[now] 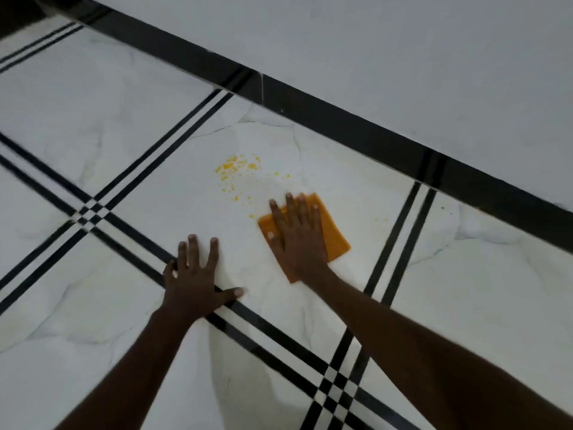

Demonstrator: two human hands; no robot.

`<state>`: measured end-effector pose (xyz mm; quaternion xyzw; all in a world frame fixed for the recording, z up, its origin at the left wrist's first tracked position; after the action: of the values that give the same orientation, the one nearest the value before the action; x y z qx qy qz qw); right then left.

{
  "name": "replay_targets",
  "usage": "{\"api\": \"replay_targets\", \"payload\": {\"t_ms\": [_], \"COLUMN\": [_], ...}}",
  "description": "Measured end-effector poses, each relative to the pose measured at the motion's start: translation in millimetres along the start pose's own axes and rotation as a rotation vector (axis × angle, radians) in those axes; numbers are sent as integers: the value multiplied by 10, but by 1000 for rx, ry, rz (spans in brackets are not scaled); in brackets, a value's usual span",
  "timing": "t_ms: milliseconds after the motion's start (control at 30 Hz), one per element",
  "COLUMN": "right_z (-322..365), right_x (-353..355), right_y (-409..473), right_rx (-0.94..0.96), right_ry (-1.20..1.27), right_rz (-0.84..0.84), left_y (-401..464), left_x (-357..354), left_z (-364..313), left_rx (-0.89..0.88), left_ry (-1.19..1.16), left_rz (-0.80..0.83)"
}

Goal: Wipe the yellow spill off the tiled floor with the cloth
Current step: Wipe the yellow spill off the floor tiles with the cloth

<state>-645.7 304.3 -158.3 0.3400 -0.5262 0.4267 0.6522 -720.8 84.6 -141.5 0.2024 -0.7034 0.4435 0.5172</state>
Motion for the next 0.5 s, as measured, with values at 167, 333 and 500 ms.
{"api": "replay_targets", "payload": {"t_ms": [167, 333, 500], "right_z": [-1825, -2145, -1052], "right_x": [469, 489, 207], "right_y": [-1347, -424, 631], "right_rx": [-553, -849, -423], "right_ry": [9, -12, 9], "right_rz": [-42, -79, -11], "left_y": [13, 86, 203], "left_x": [-6, -116, -3], "left_z": [-38, -78, -561], "left_rx": [8, -11, -217], "left_ry": [29, 91, 64], "left_rz": [-38, -43, -133]}}
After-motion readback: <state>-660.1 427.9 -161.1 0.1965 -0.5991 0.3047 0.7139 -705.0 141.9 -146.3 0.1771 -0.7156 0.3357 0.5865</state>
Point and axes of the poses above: each hand's wrist, its own y-axis towards the middle knuckle, its own x-axis out of the back of the hand, z = x × y, the point moved 6 cm from there along y, towards the middle knuckle, and after that the axes turned 2 degrees about x, right-handed, at the moved point
